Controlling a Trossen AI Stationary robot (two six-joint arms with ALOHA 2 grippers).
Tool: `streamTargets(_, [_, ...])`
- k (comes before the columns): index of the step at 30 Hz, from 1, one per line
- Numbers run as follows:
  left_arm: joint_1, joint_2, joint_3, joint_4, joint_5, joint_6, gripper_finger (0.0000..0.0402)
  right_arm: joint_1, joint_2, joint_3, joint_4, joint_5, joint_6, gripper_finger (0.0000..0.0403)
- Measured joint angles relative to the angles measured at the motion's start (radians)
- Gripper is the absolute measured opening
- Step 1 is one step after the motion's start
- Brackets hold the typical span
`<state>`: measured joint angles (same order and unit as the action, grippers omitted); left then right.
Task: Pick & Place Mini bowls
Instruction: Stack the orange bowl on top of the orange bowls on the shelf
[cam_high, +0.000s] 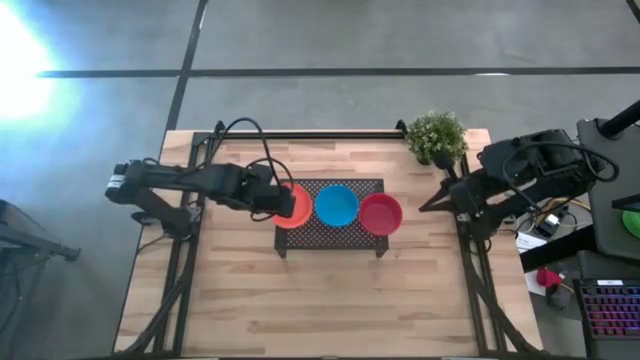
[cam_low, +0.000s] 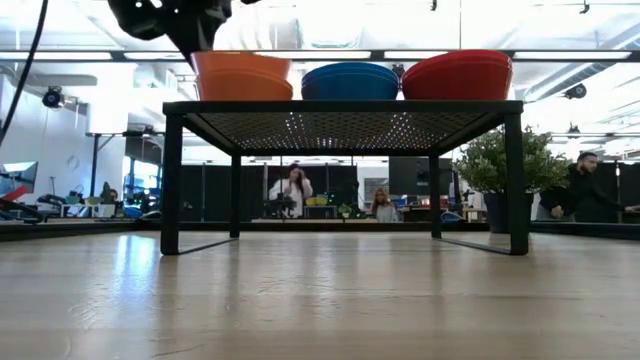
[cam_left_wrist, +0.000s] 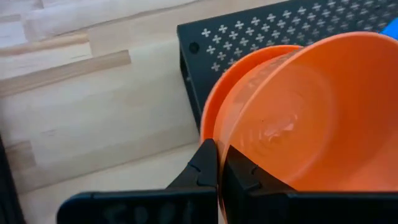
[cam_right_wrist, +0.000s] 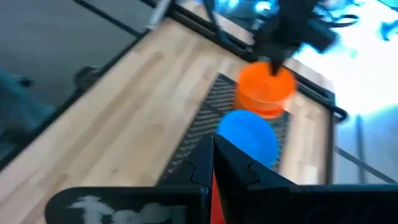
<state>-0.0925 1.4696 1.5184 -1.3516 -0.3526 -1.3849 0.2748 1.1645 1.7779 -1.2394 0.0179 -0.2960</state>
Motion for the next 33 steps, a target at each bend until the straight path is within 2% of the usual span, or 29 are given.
streamTargets(3, [0.001, 0.000, -0.017, 0.009, 0.001, 0.000, 0.0000, -0.001, 0.000, 0.000, 0.000, 0.038, 0.002, 0.0008])
streamTargets(10, [0.001, 0.000, -0.020, 0.019, 0.004, 0.004, 0.0011, 0.000, 0.000, 0.000, 0.000, 0.038, 0.002, 0.0008])
streamTargets(20, [0.001, 0.000, -0.020, 0.030, 0.005, 0.049, 0.0071, 0.000, 0.000, 0.000, -0.001, 0.038, 0.001, 0.0008])
streamTargets(27, [0.007, -0.010, -0.006, 0.036, 0.106, 0.051, 0.0108, 0.000, 0.000, 0.000, -0.001, 0.036, 0.001, 0.0008])
streamTargets(33, [0.010, -0.017, 0.032, 0.035, 0.109, 0.059, 0.0110, 0.000, 0.000, 0.000, -0.001, 0.036, -0.003, 0.0008])
